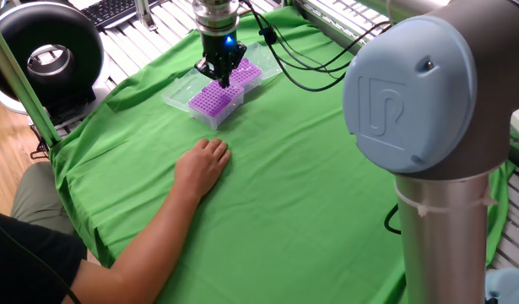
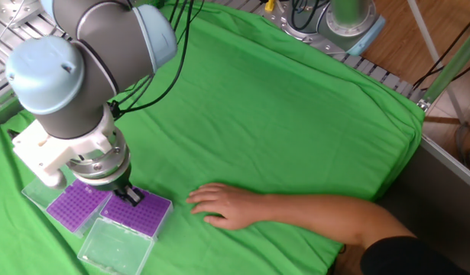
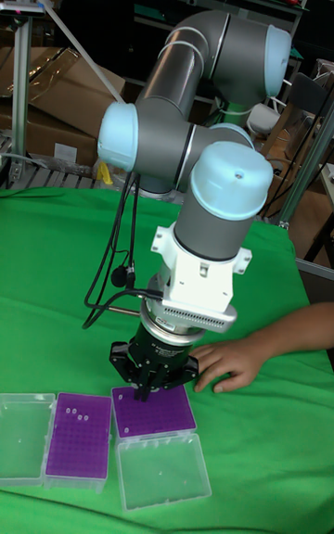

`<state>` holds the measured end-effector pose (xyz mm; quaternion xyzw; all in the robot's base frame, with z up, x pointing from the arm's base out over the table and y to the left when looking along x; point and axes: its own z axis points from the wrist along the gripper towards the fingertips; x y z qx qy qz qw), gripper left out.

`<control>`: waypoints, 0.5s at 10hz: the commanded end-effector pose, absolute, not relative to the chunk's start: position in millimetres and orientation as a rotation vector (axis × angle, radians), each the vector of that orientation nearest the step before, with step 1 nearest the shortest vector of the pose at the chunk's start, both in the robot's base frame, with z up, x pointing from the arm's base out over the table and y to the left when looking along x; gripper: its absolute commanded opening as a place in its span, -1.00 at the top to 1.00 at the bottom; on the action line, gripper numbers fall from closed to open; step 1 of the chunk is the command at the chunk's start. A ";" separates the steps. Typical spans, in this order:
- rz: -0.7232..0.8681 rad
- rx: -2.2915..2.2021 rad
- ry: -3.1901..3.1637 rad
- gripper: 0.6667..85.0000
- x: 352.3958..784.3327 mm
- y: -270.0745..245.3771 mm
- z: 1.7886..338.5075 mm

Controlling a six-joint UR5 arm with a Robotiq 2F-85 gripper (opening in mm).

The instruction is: Insert a small pipette tip into the holder for small pipette tips

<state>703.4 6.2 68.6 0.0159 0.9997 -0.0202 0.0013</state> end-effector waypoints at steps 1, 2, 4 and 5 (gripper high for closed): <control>-0.071 0.035 3.146 0.99 708.0 2.7 82.8; -0.095 0.001 3.139 0.99 711.9 -2.7 84.8; -0.177 -0.124 3.107 0.99 721.9 -25.3 88.3; -0.178 -0.148 3.100 0.99 725.0 -30.7 88.4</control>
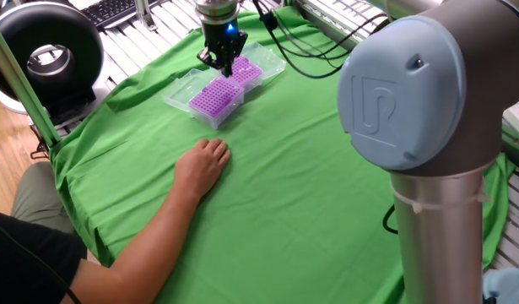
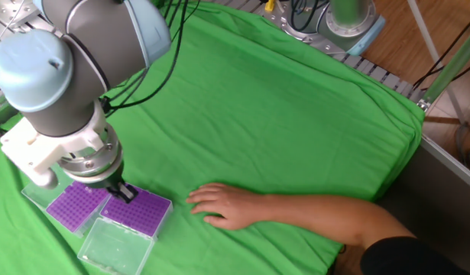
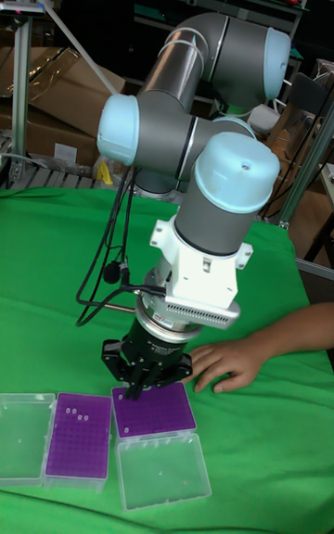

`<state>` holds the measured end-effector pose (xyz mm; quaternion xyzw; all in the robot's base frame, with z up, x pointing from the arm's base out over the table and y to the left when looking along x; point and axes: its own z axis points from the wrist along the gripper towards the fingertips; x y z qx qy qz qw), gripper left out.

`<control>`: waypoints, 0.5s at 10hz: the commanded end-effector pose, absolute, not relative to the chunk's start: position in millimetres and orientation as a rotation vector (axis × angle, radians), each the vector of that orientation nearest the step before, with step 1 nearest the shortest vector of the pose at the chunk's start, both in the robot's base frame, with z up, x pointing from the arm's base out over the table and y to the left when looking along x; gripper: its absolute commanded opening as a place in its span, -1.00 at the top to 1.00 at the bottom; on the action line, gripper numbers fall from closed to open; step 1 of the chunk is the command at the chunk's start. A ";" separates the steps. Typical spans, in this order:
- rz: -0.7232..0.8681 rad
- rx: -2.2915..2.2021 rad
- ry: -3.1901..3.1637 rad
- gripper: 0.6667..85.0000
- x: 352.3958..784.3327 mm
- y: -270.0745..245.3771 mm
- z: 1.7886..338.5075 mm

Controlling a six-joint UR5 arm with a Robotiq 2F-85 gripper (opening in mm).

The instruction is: Insert a small pipette tip into the holder for small pipette tips

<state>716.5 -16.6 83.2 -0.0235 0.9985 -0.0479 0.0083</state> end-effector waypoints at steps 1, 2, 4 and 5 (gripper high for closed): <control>-0.181 -0.175 3.090 0.99 728.7 -36.0 88.1; -0.179 -0.194 3.082 0.99 731.7 -40.5 86.9; -0.172 -0.222 3.055 0.99 736.9 -44.0 82.1; -0.172 -0.230 3.050 0.99 738.3 -44.5 80.9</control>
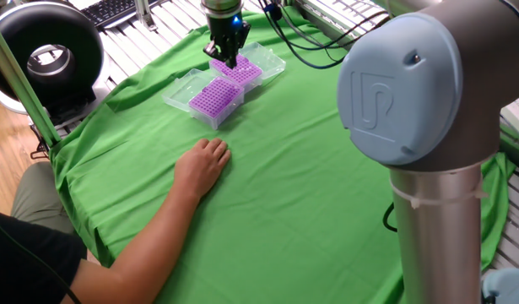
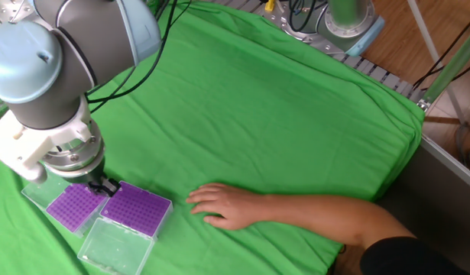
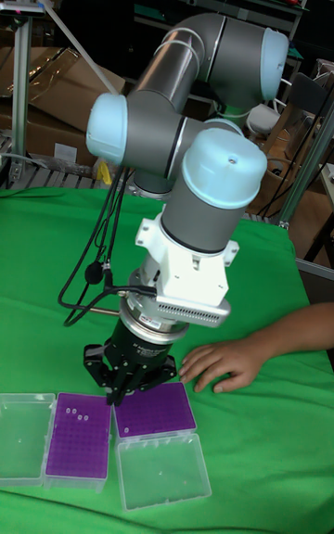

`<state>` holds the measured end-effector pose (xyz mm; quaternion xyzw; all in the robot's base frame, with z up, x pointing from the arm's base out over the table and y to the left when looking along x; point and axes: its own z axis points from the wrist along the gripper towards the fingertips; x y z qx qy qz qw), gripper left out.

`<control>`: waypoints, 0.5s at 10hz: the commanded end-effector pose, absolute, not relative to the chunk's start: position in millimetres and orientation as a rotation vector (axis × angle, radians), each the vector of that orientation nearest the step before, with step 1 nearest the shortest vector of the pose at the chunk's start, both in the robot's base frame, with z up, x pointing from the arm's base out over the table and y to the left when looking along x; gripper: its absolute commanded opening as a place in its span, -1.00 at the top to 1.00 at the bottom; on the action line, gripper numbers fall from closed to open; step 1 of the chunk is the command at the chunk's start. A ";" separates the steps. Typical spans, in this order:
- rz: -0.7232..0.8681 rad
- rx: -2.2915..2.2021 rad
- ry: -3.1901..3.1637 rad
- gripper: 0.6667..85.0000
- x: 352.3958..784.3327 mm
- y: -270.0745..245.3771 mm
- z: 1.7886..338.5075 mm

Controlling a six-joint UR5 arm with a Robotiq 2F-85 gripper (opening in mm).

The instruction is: Insert a small pipette tip into the holder for small pipette tips

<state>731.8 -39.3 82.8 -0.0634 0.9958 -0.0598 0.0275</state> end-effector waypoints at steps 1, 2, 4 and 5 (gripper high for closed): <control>-0.173 -0.234 3.043 0.99 740.8 -44.7 79.6; -0.172 -0.246 3.030 0.99 743.2 -46.2 77.6; -0.160 -0.257 3.012 0.99 745.9 -47.1 74.2; -0.160 -0.264 3.007 0.99 747.2 -47.7 73.8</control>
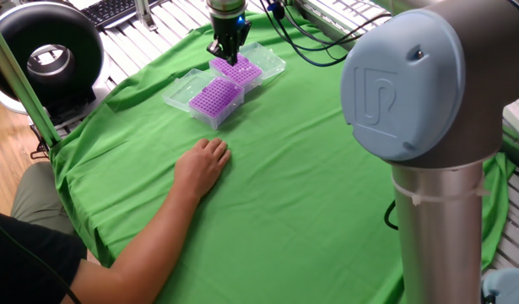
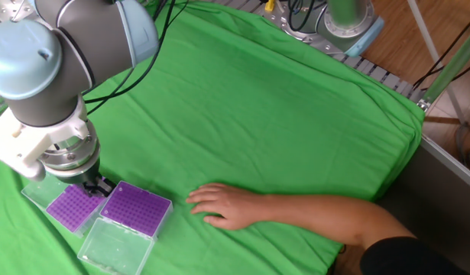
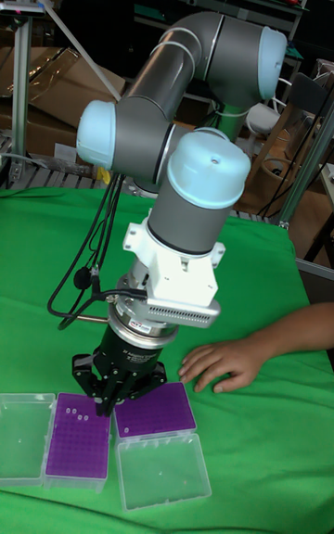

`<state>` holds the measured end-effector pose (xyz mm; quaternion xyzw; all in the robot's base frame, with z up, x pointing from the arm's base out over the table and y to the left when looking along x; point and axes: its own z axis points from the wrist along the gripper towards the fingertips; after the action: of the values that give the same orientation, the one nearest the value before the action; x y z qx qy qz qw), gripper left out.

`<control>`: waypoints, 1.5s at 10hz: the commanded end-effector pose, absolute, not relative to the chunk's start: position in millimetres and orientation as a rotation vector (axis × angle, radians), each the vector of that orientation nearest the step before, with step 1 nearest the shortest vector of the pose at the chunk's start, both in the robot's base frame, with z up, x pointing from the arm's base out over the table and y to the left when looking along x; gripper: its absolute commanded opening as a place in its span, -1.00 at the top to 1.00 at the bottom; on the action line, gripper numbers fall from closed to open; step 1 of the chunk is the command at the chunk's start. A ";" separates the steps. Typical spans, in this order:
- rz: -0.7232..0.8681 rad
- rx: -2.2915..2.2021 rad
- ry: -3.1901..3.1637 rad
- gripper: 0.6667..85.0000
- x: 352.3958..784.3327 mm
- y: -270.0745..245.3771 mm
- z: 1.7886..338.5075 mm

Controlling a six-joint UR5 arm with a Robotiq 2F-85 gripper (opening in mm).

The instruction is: Insert a small pipette tip into the holder for small pipette tips

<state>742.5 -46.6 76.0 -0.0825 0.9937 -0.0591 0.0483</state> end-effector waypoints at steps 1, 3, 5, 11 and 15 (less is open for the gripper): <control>-0.156 -0.268 3.003 0.99 747.5 -48.2 73.0; -0.144 -0.279 2.990 0.99 748.8 -48.7 70.5; -0.138 -0.283 2.986 0.99 747.8 -49.5 69.4; -0.118 -0.281 2.984 0.99 742.8 -51.1 67.3; -0.100 -0.279 2.976 0.99 742.1 -50.0 65.5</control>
<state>742.4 -51.7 65.8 -0.0968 0.9919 -0.0425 0.0708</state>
